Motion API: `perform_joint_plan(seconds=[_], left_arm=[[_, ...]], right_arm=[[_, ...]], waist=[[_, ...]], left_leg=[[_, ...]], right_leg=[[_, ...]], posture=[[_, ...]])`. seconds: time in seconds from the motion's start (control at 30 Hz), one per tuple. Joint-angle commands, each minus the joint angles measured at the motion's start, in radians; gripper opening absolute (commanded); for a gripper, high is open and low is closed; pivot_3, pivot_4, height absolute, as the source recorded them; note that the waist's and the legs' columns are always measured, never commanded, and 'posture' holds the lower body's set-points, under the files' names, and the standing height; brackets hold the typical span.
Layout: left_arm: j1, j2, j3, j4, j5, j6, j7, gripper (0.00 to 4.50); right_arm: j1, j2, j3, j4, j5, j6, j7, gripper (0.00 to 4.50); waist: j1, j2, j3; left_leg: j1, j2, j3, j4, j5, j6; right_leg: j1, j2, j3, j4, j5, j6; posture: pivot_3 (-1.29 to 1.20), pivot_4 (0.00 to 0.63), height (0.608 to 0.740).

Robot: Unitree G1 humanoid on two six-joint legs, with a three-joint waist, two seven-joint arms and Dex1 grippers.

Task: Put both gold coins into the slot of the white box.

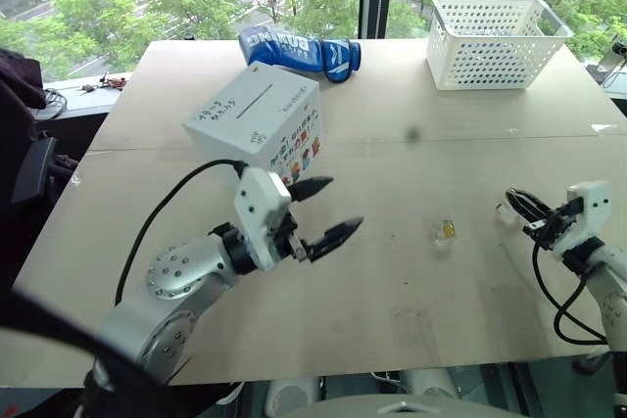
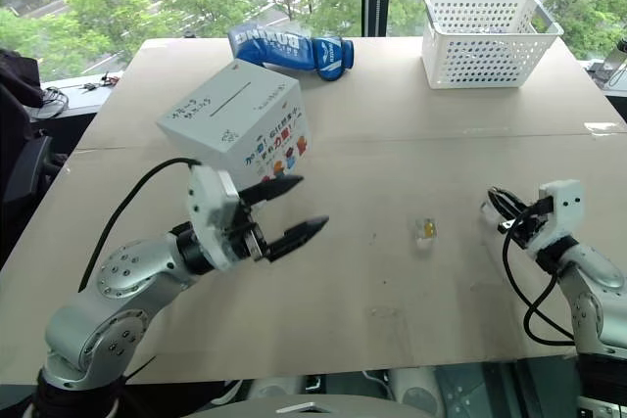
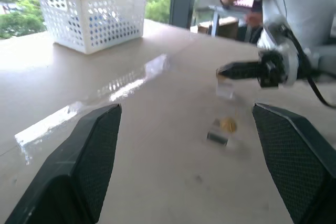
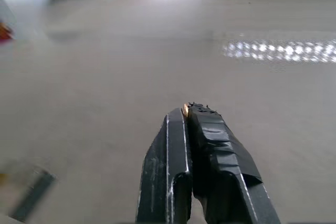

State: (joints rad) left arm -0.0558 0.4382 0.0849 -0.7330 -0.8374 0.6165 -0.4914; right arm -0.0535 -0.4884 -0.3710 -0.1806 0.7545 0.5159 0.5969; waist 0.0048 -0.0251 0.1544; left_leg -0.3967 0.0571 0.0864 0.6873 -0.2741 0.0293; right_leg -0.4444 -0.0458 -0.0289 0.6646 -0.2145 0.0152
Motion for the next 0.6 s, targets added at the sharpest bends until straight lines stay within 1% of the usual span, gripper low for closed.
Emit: perform_joint_plan(seconds=[0.03, 0.07, 0.13, 0.2, 0.3, 0.37, 0.47, 0.6], left_arm=[[-0.063, -0.09, 0.056, 0.046, -0.19, 0.012, 0.118, 4.06], [-0.105, -0.125, 0.066, 0.079, -0.222, 0.006, 0.159, 4.06], [-0.173, -0.179, 0.081, 0.127, -0.269, -0.008, 0.213, 4.06], [-0.228, -0.229, 0.091, 0.174, -0.3, -0.028, 0.237, 4.06], [-0.315, -0.315, 0.091, 0.247, -0.312, -0.072, 0.276, 4.06], [-0.352, -0.374, 0.089, 0.263, -0.338, -0.09, 0.3, 4.06], [-0.381, -0.447, 0.084, 0.269, -0.384, -0.109, 0.339, 4.06], [-0.37, -0.486, 0.05, 0.257, -0.383, -0.114, 0.35, 4.06]], right_arm=[[-0.105, 0.075, -0.001, -0.181, 0.315, 0.153, -0.138, 0.04], [-0.143, 0.114, 0.016, -0.209, 0.381, 0.172, -0.195, 0.04], [-0.204, 0.177, 0.047, -0.243, 0.459, 0.193, -0.279, 0.04], [-0.265, 0.239, 0.085, -0.255, 0.498, 0.193, -0.343, 0.04], [-0.375, 0.358, 0.14, -0.24, 0.53, 0.153, -0.43, 0.04], [-0.42, 0.413, 0.161, -0.228, 0.533, 0.137, -0.455, 0.04], [-0.453, 0.463, 0.199, -0.218, 0.517, 0.119, -0.462, 0.04], [-0.454, 0.507, 0.248, -0.217, 0.498, 0.105, -0.449, 0.04]], waist=[[-0.005, 0.0, 0.0], [-0.005, 0.0, 0.0], [-0.005, 0.0, 0.0], [-0.004, 0.0, 0.0], [-0.002, -0.001, 0.0], [-0.002, -0.001, 0.0], [0.006, -0.001, 0.0], [0.007, -0.001, 0.0]], left_leg=[[-0.001, 0.0, -0.002, 0.0, 0.0, 0.0], [0.0, 0.0, -0.002, 0.0, 0.0, 0.0], [0.0, -0.001, -0.006, 0.002, 0.0, 0.0], [0.001, -0.002, -0.013, 0.003, 0.0, 0.0], [0.0, -0.004, -0.013, 0.003, 0.0, 0.0], [-0.001, -0.004, -0.014, 0.003, 0.0, 0.0], [-0.003, -0.005, -0.015, 0.003, 0.0, 0.0], [-0.003, -0.006, -0.016, 0.003, -0.001, 0.002]], right_leg=[[0.0, 0.0, 0.0, 0.0, 0.0, 0.001], [0.0, 0.0, 0.0, 0.0, 0.0, 0.001], [0.002, 0.001, -0.001, 0.001, -0.001, 0.001], [0.006, 0.003, -0.003, -0.001, 0.0, 0.001], [0.006, 0.003, -0.004, -0.002, 0.001, 0.0], [0.006, 0.003, -0.004, -0.003, 0.001, 0.0], [0.006, 0.003, -0.003, -0.004, 0.001, 0.001], [0.006, 0.003, -0.003, -0.004, 0.0, 0.002]], posture=[[0.0, 0.15, 0.704], [0.0, 0.15, 0.704], [0.0, 0.15, 0.704], [0.0, 0.15, 0.704], [0.0, 0.15, 0.704], [0.0, 0.15, 0.704], [0.0, 0.15, 0.704], [0.0, 0.15, 0.704]])
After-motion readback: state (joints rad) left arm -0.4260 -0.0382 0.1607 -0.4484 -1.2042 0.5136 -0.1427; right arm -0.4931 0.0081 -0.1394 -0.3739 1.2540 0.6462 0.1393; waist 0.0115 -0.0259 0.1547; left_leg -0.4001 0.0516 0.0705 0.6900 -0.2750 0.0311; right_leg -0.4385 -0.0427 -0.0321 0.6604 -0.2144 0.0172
